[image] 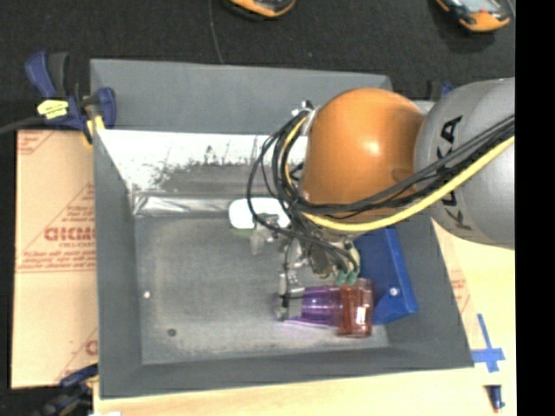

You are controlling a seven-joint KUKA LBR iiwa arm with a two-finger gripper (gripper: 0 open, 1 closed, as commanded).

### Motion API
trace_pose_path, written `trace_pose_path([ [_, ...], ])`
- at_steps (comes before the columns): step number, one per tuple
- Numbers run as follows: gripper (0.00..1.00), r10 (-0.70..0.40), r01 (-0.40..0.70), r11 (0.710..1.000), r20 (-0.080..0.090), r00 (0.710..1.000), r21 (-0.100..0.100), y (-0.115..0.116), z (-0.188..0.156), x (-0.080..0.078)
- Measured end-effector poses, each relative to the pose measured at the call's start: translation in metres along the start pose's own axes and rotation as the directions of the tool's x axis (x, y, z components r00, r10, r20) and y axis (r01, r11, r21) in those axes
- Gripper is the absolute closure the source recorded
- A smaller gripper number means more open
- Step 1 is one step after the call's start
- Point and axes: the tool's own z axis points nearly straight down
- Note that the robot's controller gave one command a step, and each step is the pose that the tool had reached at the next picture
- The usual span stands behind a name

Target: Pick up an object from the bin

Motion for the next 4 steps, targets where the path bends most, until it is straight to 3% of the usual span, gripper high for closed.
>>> trace_pose_path([
  [1,0.00,-0.056,0.056,0.998,0.007,0.998,0.002,-0.035,-0.051,0.014],
  [2,0.00,0.047,-0.047,0.999,0.011,0.999,-0.001,-0.051,0.003,0.007],
  [3,0.00,0.014,-0.014,1.000,0.017,1.000,0.000,-0.085,0.083,0.019],
  [4,0.00,0.157,-0.157,0.988,0.021,0.987,-0.004,-0.118,0.126,0.030],
])
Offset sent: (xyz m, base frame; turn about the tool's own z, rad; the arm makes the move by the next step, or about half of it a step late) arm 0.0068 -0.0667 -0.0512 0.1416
